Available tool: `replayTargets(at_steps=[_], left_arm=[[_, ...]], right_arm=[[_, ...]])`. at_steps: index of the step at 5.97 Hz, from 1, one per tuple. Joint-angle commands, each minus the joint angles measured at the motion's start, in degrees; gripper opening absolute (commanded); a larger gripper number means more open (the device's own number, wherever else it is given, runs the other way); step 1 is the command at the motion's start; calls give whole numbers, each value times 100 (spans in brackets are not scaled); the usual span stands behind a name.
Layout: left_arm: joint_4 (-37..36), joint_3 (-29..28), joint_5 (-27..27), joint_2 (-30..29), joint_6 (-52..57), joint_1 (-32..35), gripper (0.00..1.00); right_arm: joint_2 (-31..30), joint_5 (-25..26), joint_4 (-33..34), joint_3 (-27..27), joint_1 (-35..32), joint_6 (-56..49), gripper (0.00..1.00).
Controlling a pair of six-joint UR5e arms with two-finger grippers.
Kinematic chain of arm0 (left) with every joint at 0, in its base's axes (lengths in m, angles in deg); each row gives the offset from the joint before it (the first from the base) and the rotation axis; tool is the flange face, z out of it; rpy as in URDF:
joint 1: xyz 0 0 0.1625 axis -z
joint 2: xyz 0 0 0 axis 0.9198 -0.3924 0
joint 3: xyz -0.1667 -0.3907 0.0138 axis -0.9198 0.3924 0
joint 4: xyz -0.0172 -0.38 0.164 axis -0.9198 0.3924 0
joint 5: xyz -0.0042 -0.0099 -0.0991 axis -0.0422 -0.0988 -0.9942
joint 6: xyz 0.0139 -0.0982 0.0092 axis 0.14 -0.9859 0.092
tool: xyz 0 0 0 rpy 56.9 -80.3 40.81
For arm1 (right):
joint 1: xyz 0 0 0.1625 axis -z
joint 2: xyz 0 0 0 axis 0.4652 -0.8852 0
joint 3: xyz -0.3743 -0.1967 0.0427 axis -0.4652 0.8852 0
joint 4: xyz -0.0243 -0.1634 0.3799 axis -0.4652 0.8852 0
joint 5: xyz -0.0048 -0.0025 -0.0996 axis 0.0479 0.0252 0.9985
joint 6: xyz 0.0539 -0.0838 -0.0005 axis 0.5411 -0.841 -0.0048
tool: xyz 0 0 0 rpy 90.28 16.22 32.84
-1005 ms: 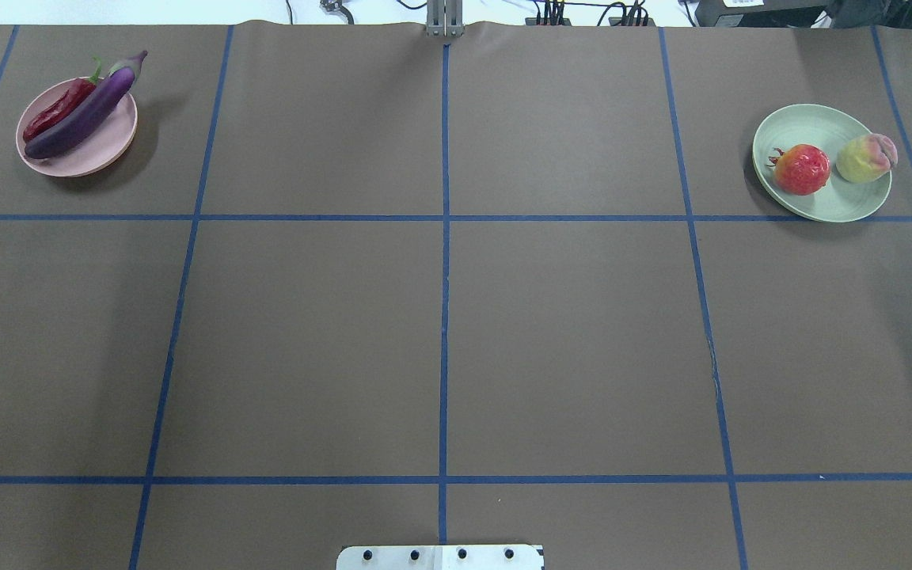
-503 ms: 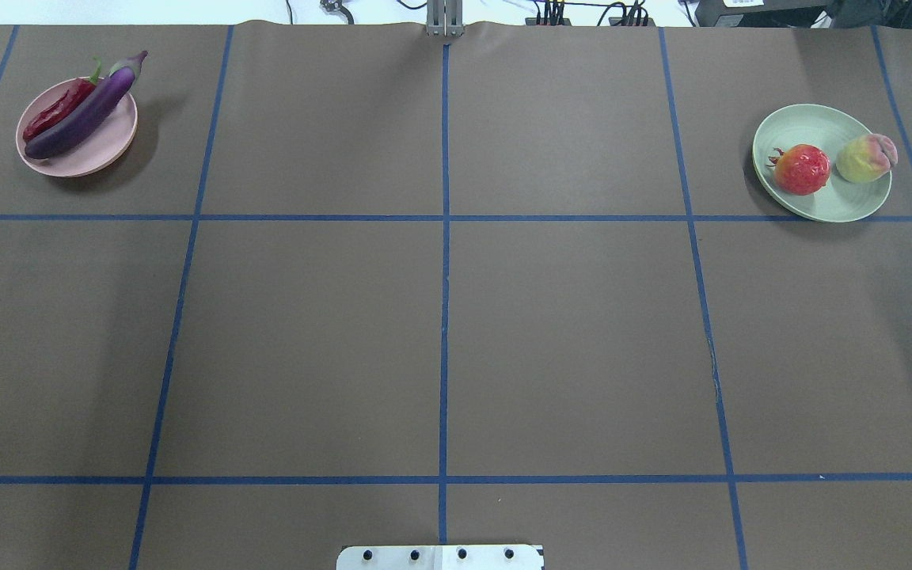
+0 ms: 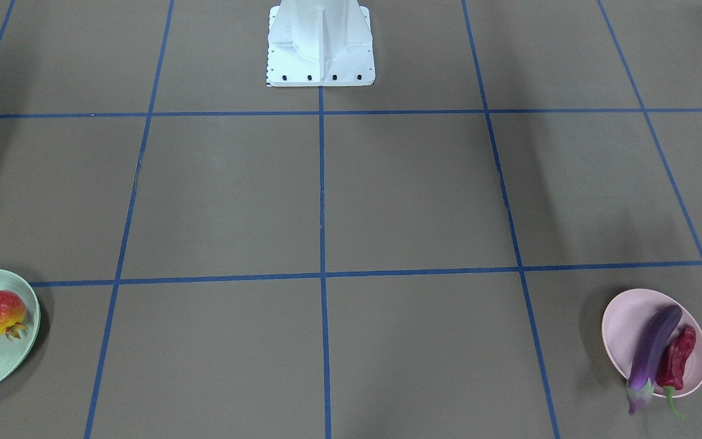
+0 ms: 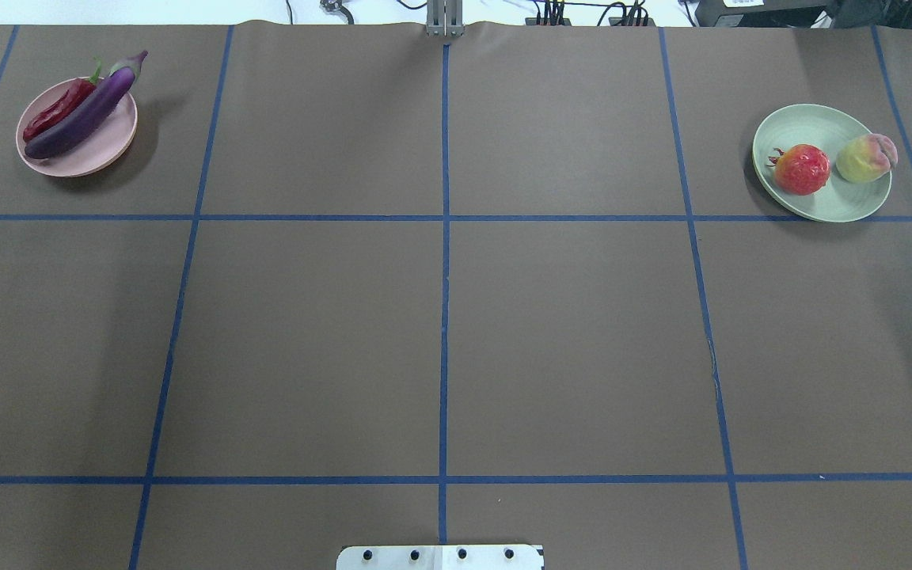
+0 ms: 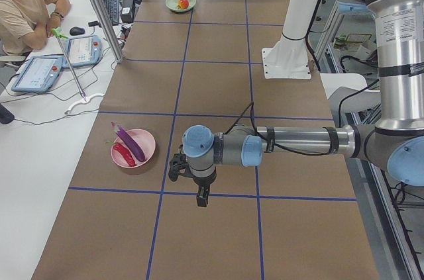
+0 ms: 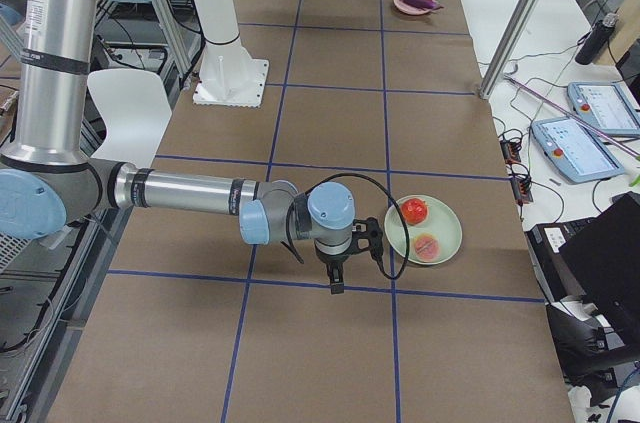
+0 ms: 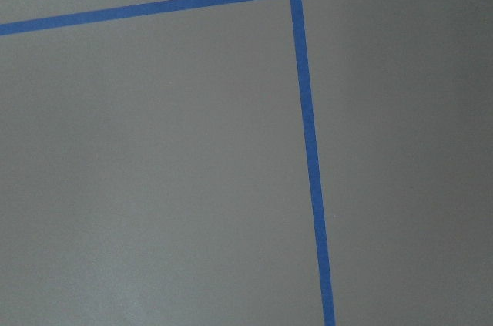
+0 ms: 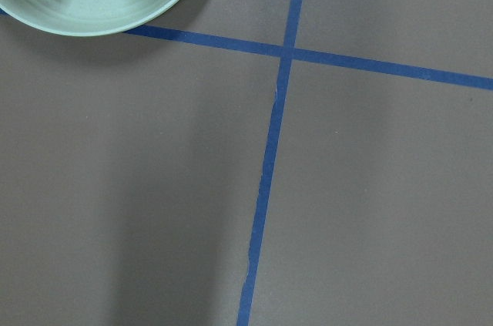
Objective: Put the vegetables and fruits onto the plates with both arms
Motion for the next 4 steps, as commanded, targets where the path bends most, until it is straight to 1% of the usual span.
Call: replayTargets(at_steps=[1, 4], left_arm=[[0, 1, 6, 8, 0, 9, 100], [0, 45, 6, 0, 17, 9, 100]], right_arm=[[-19, 0, -3, 2, 25, -6, 100], [-54, 0, -3, 2, 78, -6, 100]])
